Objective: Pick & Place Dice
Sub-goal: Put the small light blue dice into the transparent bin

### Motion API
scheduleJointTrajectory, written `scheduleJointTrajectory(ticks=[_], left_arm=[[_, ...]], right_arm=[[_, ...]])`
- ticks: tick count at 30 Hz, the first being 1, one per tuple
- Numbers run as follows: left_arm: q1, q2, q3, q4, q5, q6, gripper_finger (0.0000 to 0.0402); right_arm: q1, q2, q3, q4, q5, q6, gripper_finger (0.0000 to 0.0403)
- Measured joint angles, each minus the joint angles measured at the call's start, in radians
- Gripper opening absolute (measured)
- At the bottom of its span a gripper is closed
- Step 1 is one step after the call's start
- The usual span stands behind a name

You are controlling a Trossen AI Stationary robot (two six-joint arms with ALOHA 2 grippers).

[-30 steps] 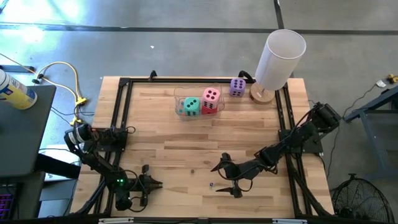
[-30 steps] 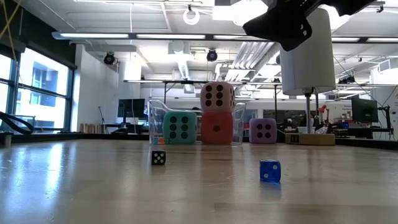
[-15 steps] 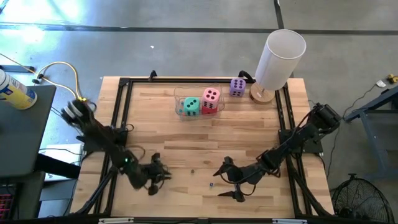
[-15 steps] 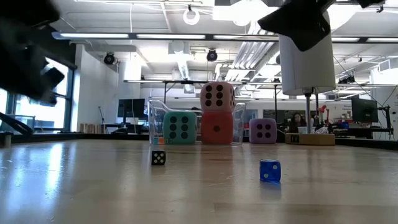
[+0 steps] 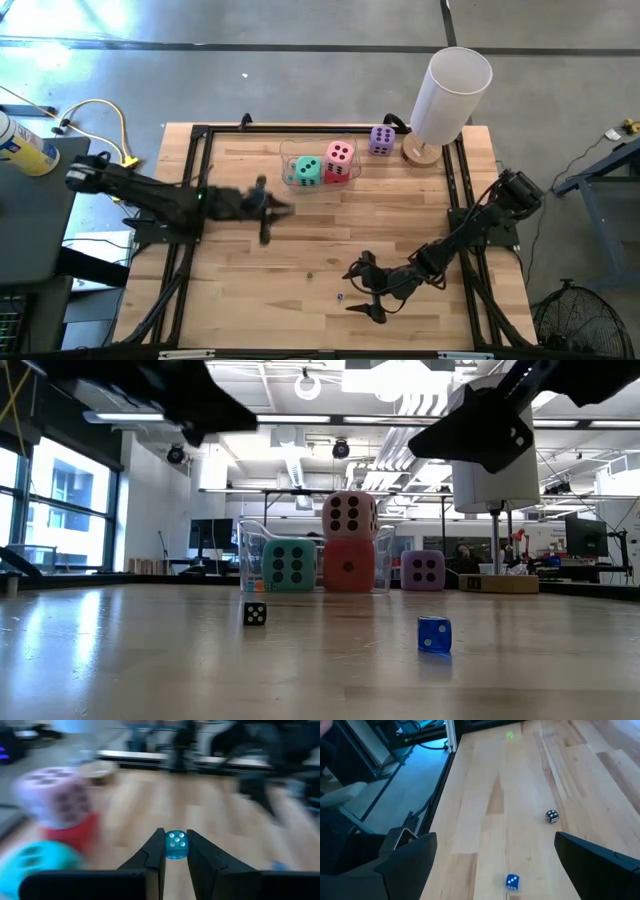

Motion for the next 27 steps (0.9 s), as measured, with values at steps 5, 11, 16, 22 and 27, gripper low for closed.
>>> scheduleJointTrajectory(ticks=[5,11,16,22,27], left_arm=[[0.232,0.032,0.0,0.015,-0.002,0.007,0.0049],[0.437,0.133,0.0,0.059,-0.006,-0.062,0.0063],[0.503,0.235,0.0,0.153,0.051,-0.088,0.007],[0.511,0.366,0.0,0.359,0.089,-0.09,0.0072],[0.51,0.412,0.0,0.387,0.087,-0.083,0.0073]], right_arm=[[-0.003,0.0,0.001,0.004,0.0,-0.036,0.0396],[-0.004,0.0,0.001,0.002,0.0,-0.052,0.0396],[-0.005,0.0,0.001,0.002,-0.003,-0.059,0.0396],[-0.005,0.0,0.001,0.002,-0.004,-0.071,0.0396],[-0.005,-0.001,0.001,0.002,-0.004,-0.071,0.0396]])
